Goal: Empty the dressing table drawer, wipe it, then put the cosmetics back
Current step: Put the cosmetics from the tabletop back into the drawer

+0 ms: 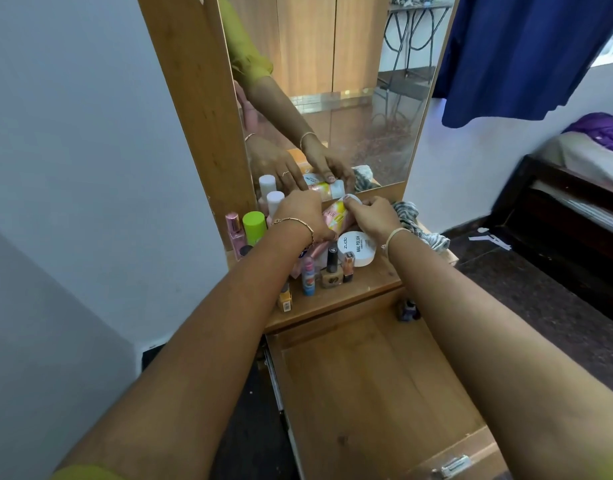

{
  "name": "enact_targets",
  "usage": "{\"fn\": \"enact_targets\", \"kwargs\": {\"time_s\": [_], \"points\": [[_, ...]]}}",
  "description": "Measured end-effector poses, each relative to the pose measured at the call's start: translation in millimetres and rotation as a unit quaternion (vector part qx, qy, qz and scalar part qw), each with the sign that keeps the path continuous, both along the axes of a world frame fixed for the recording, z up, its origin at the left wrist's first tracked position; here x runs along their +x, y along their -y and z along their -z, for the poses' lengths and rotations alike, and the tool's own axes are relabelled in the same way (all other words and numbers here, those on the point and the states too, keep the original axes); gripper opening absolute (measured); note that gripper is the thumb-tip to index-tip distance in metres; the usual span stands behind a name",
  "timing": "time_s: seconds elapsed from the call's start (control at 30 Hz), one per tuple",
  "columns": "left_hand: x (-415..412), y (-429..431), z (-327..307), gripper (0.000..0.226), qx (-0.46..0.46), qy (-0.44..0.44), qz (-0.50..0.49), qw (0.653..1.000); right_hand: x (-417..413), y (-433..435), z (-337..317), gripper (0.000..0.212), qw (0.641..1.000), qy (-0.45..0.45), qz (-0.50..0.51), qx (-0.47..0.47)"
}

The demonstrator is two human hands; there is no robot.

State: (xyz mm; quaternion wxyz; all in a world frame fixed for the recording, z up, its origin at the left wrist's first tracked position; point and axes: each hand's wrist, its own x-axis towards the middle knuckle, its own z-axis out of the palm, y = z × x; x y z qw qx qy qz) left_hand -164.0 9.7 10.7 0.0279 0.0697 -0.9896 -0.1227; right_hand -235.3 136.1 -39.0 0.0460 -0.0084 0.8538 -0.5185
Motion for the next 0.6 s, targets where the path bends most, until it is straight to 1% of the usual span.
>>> {"fn": "enact_targets", "kwargs": {"time_s": [0.07,0.13,0.2,0.27,0.33,0.4,0.5,0.6], "points": [[3.6,0.1,-0.3,0.044,0.028,-0.025,0.000,0.999,3.3,0.4,-2.0,0.038,0.998,0.011,0.017,-0.065],[6.3,-0.2,-1.2,0.043,0.036,-0.041,-0.002,0.999,6.1,0.5,-5.4,0.040,0.994,0.014,0.039,-0.098],[7.7,-1.1,-3.6,0.044,0.030,-0.056,-0.007,0.998,10.2,-0.8,-12.4,0.031,0.994,0.001,0.053,-0.099],[8.7,-2.2,-7.7,0.048,0.033,-0.079,-0.011,0.996,11.4,-4.1,-19.1,0.028,0.991,-0.014,0.069,-0.112],[11.5,-4.2,-14.3,0.047,0.041,-0.112,-0.007,0.993,15.4,-7.6,-28.0,0.033,0.988,-0.029,0.090,-0.122],[14.8,-7.9,-22.6,0.041,0.046,-0.144,-0.001,0.988,20.7,-10.6,-40.0,0.037,0.984,-0.046,0.111,-0.135],[20.5,-14.5,-34.9,0.039,0.056,-0.185,0.010,0.981,28.2,-18.3,-58.7,0.035,0.973,-0.083,0.130,-0.169],[24.3,-21.1,-47.0,0.039,0.051,-0.207,0.028,0.977,36.0,-27.3,-79.3,0.034,0.963,-0.128,0.140,-0.193]]}}
